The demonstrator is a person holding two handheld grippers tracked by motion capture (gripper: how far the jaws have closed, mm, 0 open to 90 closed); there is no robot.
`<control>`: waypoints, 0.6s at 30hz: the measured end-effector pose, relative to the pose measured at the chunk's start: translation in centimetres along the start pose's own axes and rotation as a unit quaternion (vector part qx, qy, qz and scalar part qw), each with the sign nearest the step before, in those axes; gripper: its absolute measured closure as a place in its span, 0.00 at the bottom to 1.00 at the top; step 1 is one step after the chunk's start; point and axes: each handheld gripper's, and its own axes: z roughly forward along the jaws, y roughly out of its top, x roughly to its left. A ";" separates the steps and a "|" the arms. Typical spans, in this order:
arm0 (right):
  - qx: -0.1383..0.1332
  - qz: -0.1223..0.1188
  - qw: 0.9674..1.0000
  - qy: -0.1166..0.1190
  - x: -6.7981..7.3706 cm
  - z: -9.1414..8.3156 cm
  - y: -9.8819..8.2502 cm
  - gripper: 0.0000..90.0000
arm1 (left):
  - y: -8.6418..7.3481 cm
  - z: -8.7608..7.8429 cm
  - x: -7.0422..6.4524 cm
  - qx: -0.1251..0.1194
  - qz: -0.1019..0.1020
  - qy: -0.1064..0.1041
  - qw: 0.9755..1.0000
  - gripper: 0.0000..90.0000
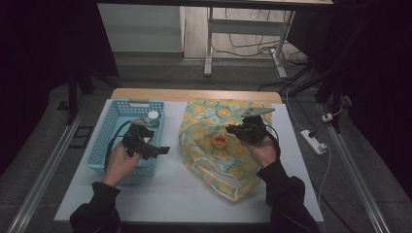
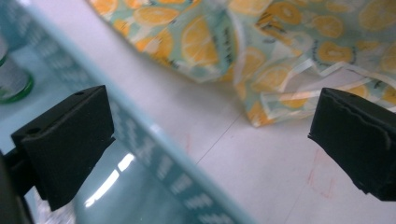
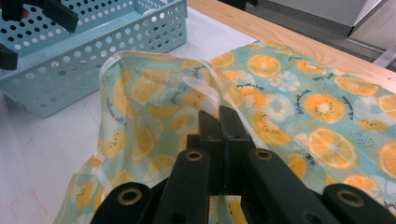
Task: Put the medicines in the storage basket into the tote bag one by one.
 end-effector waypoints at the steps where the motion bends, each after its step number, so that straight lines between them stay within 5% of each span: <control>1: 0.000 0.001 1.000 0.000 0.0 0.0 0.0 1.00 | -0.1 -0.2 0.2 0.000 -0.003 0.003 1.000 0.00; 10: 0.001 0.002 1.000 -0.001 -0.1 0.0 -0.1 1.00 | -0.8 -1.3 1.5 0.005 -0.017 0.035 0.999 0.00; 18: 0.003 0.001 1.000 0.000 0.0 0.1 -0.1 1.00 | -1.3 -1.4 2.9 0.027 -0.028 0.078 0.996 0.01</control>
